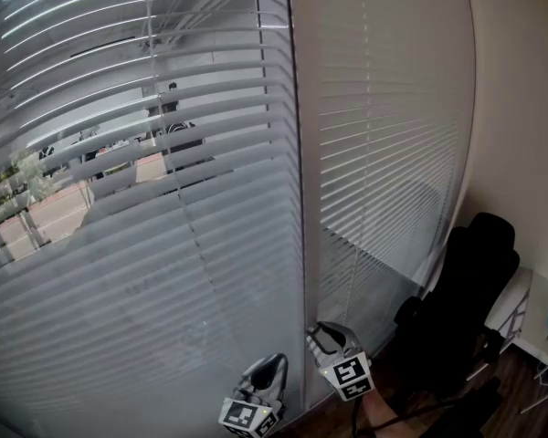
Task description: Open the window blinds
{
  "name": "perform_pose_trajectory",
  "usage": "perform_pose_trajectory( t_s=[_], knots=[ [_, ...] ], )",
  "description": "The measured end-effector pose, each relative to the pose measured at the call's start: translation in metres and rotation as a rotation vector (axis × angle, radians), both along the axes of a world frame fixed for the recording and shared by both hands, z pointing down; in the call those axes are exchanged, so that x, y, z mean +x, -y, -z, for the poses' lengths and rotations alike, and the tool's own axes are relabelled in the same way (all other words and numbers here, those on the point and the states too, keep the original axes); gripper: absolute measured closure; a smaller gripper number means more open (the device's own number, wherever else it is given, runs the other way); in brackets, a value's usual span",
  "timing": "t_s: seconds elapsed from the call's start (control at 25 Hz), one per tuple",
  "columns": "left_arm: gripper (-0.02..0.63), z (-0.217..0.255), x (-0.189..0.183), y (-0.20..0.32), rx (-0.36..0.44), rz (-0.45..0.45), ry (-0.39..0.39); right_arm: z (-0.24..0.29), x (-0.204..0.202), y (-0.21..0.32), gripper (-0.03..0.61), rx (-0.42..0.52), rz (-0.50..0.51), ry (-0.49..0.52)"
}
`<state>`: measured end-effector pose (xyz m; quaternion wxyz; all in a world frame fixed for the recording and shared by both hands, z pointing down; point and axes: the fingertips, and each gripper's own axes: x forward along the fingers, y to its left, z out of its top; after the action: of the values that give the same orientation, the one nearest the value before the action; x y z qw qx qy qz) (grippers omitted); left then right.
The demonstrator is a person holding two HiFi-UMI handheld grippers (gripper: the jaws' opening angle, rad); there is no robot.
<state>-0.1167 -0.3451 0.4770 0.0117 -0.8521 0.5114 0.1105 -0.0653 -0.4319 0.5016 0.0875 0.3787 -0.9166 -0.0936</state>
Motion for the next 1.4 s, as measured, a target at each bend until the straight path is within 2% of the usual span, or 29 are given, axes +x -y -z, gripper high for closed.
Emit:
perform_pose_trajectory(
  t_s=[0.52,0.64,0.72,0.76,1.0,1.12,1.24,1.4],
  knots=[
    [0.621,0.001,0.008,0.000,-0.002,-0.007,-0.009,-0.001,0.004,0.002,0.445,-0.192,0.041,0.244],
    [0.621,0.001,0.010,0.000,-0.004,-0.011,-0.006,-0.001,0.003,0.002,0.445,-0.206,0.039,0.262],
    [0.621,0.001,0.011,0.000,-0.002,-0.012,-0.005,-0.002,0.003,0.002,0.443,-0.163,0.025,0.210],
    [0.621,0.001,0.011,0.000,-0.001,-0.012,-0.005,-0.002,0.004,0.000,0.443,-0.119,0.017,0.153],
    [0.621,0.002,0.004,0.001,-0.004,0.006,-0.009,0.006,-0.006,-0.015,0.393,0.247,0.023,-0.286],
    [0.621,0.002,0.007,0.001,-0.004,0.001,-0.011,0.005,-0.009,-0.013,0.394,0.369,0.003,-0.447],
    [0.621,0.001,0.009,0.001,-0.007,-0.003,-0.010,0.001,-0.009,-0.009,0.417,0.381,0.005,-0.481],
    [0.621,0.002,0.007,0.003,-0.006,-0.001,-0.009,0.002,-0.008,-0.008,0.439,0.365,0.014,-0.440]
  ],
)
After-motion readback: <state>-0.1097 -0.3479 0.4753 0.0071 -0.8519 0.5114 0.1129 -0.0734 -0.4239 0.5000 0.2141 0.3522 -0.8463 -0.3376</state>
